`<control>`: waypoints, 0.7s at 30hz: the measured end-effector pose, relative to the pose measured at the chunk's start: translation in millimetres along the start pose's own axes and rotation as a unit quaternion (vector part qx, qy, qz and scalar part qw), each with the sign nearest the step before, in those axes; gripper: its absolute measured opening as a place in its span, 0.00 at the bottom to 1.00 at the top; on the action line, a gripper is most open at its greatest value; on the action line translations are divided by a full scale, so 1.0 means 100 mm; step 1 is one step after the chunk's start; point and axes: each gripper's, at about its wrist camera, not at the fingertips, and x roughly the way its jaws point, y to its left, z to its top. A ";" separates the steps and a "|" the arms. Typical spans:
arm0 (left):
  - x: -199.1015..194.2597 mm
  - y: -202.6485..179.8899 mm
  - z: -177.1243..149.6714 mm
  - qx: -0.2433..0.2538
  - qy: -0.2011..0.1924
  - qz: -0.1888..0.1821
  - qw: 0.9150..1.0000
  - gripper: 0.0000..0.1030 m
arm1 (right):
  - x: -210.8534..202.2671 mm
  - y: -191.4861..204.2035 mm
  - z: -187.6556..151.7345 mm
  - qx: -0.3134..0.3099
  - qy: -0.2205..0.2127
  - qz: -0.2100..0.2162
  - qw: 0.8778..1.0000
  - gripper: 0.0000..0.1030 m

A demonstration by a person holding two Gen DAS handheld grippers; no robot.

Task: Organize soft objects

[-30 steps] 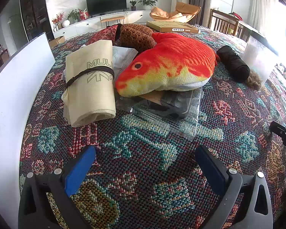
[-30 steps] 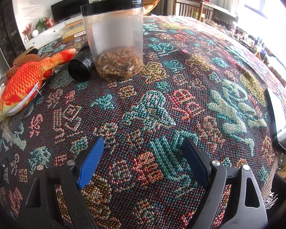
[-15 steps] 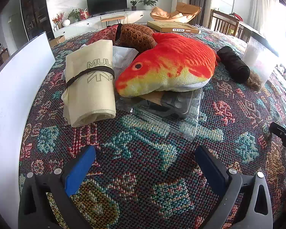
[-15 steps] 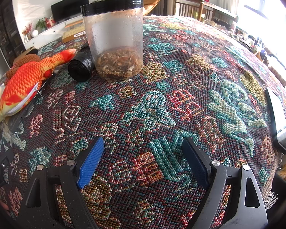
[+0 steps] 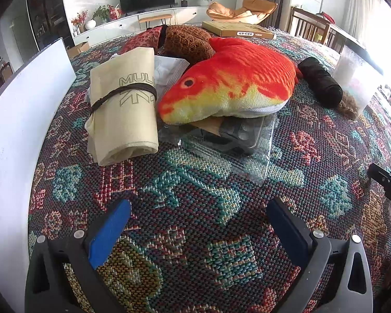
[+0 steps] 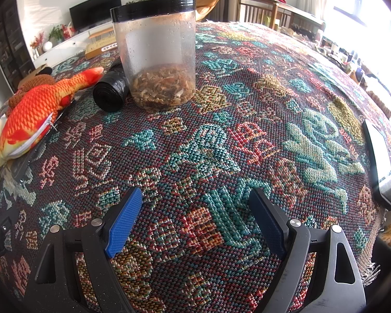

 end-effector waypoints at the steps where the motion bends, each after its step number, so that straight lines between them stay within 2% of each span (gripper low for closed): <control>1: -0.02 0.00 -0.02 0.001 0.007 0.000 1.000 1.00 | 0.00 0.00 0.00 0.000 0.000 0.000 1.000 0.84; 14: -0.26 0.01 -0.33 0.027 0.030 -0.022 0.999 1.00 | 0.00 0.00 -0.01 -0.001 -0.001 0.000 1.000 0.84; 18: -0.52 0.07 -0.39 0.014 -0.002 -0.056 0.998 1.00 | 0.00 0.00 -0.01 0.000 -0.001 0.000 1.000 0.84; 21: -0.73 0.13 -0.34 0.008 -0.033 -0.066 0.997 1.00 | 0.00 0.00 -0.01 -0.001 -0.001 0.000 1.000 0.84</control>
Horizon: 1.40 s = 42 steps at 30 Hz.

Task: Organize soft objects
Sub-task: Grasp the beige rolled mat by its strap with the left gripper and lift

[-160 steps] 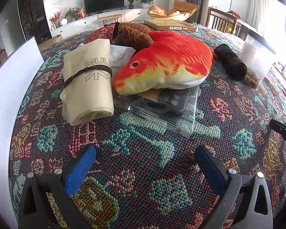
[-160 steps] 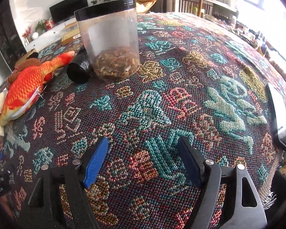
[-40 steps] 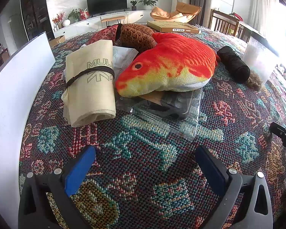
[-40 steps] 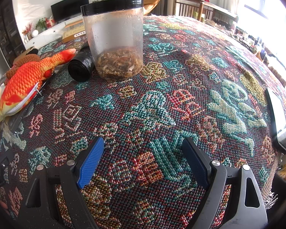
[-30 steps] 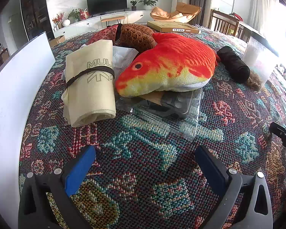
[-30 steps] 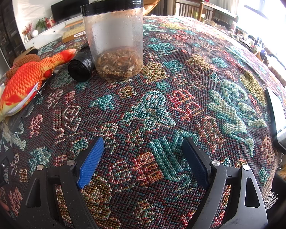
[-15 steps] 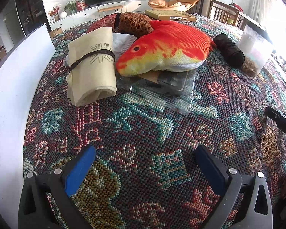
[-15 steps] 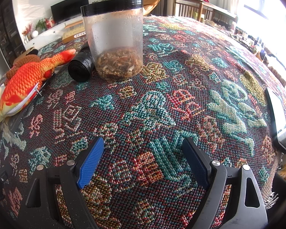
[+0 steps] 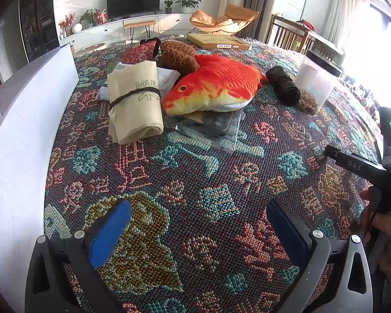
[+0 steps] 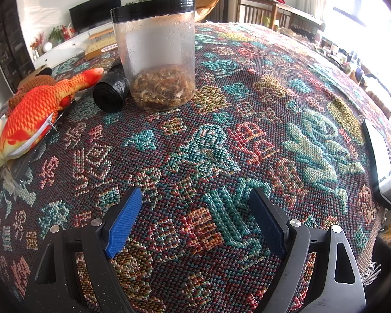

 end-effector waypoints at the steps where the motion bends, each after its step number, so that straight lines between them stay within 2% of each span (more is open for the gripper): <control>1: -0.05 0.01 0.04 -0.002 -0.009 -0.002 1.000 1.00 | 0.00 0.00 0.00 0.000 0.000 0.000 1.000 0.84; 5: -0.13 0.09 0.37 -0.016 -0.028 0.007 0.999 1.00 | 0.00 0.00 0.00 0.000 0.000 0.000 1.000 0.84; 9: 0.05 0.39 0.84 -0.069 -0.047 0.028 0.996 1.00 | 0.01 0.00 -0.01 0.000 0.000 0.000 1.000 0.84; 12: 0.34 0.63 1.03 -0.115 -0.029 0.052 0.992 1.00 | 0.01 0.00 -0.01 -0.001 0.000 0.000 1.000 0.84; 15: 0.66 0.73 1.05 -0.113 -0.001 0.073 0.991 0.99 | 0.00 0.00 -0.01 0.000 0.000 0.001 1.000 0.84; 17: 0.80 0.75 1.01 -0.107 0.013 0.073 0.991 0.98 | 0.00 0.00 -0.01 0.000 -0.001 0.000 1.000 0.84; 18: 0.84 0.75 0.98 -0.103 0.016 0.066 0.992 0.95 | 0.01 0.00 -0.01 0.000 -0.001 0.000 1.000 0.84; 19: 0.84 0.75 0.96 -0.100 0.014 0.053 0.994 0.82 | 0.01 0.00 -0.01 0.000 -0.001 0.000 1.000 0.84; 20: 0.80 0.74 0.94 -0.097 0.006 0.041 0.994 0.59 | 0.01 0.00 -0.01 -0.001 -0.001 0.000 1.000 0.84; 21: 0.75 0.74 0.93 -0.096 -0.002 0.042 0.995 0.49 | 0.01 0.00 -0.01 -0.001 -0.001 0.000 1.000 0.84; 23: 0.64 0.72 0.91 -0.092 -0.016 0.038 0.995 0.41 | 0.01 0.00 -0.01 -0.001 -0.001 0.000 1.000 0.84; 29: 0.18 0.58 0.70 -0.073 -0.022 0.027 0.997 0.41 | 0.00 -0.01 -0.01 0.000 -0.001 0.000 1.000 0.84; 33: -0.06 0.47 0.43 -0.068 -0.008 0.028 0.997 0.41 | 0.01 0.00 -0.02 -0.001 -0.001 0.000 1.000 0.84; 37: -0.12 0.38 0.14 -0.058 0.011 0.045 0.997 0.43 | 0.01 -0.01 -0.02 -0.001 -0.002 0.000 1.000 0.84; 39: -0.07 0.35 0.03 -0.050 0.018 0.058 0.997 0.52 | 0.01 0.00 -0.02 -0.001 -0.002 0.000 1.000 0.84; 41: 0.07 0.34 -0.05 -0.045 0.034 0.069 0.996 0.75 | 0.01 0.00 -0.03 -0.001 -0.002 0.000 1.000 0.84; 42: 0.14 0.34 -0.08 -0.044 0.040 0.074 0.995 0.78 | 0.01 0.00 -0.03 -0.001 -0.002 0.000 1.000 0.84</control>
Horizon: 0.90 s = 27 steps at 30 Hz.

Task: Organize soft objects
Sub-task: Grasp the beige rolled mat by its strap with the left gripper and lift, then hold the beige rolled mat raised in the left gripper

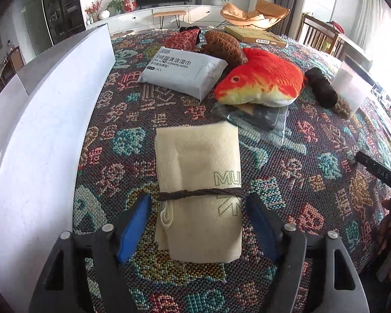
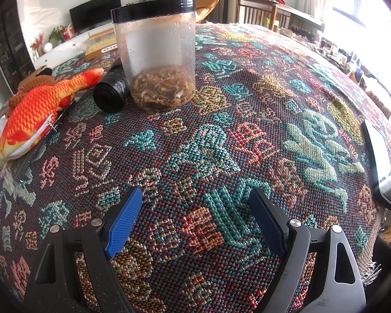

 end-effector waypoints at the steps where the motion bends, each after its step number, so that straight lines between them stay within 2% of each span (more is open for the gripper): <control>1: 0.07 0.00 -0.03 0.003 0.004 0.006 1.000 0.81 | 0.00 0.00 0.00 0.000 0.000 0.000 1.000 0.84; 2: 0.13 0.00 -0.05 0.007 0.007 0.011 1.000 0.82 | 0.00 0.00 0.00 0.000 0.000 0.000 1.000 0.84; 3: 0.18 0.00 -0.06 0.011 0.004 0.014 1.000 0.86 | 0.00 0.00 0.00 0.000 0.000 0.000 1.000 0.84; 4: 0.19 0.00 -0.07 0.014 -0.008 0.019 1.000 0.96 | 0.00 0.00 0.00 0.000 0.000 0.000 1.000 0.84; 5: 0.21 0.01 -0.08 0.011 -0.009 0.022 1.000 1.00 | 0.00 0.00 0.00 0.000 0.000 0.000 1.000 0.84; 9: 0.22 0.05 -0.10 0.004 -0.026 0.015 1.000 1.00 | 0.00 0.00 -0.01 0.000 -0.001 0.000 1.000 0.84; 27: 0.22 0.05 -0.11 0.003 -0.031 0.015 0.999 1.00 | 0.00 -0.01 -0.02 -0.001 -0.001 0.000 1.000 0.84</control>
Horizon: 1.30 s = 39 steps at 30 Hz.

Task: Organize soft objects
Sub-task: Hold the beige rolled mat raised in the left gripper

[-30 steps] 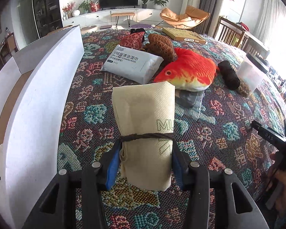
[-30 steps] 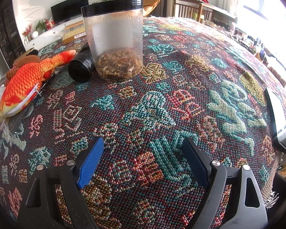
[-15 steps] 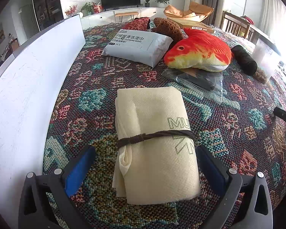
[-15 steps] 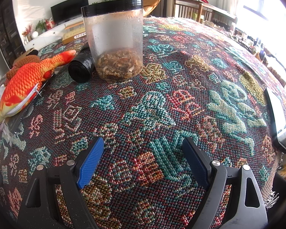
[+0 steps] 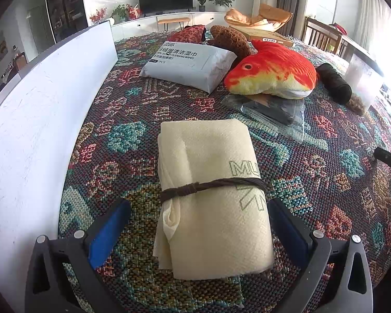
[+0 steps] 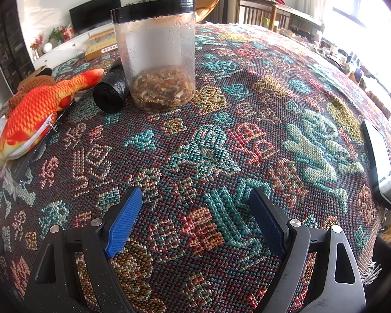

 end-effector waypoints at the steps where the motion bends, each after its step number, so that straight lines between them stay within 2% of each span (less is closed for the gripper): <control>1: 0.00 0.00 0.00 0.000 0.000 0.000 1.000 1.00 | 0.00 0.00 0.00 0.000 0.000 0.000 1.000 0.84; 39: 0.00 0.00 0.00 0.000 -0.001 0.000 1.000 1.00 | 0.01 0.00 -0.03 -0.001 -0.002 0.000 1.000 0.84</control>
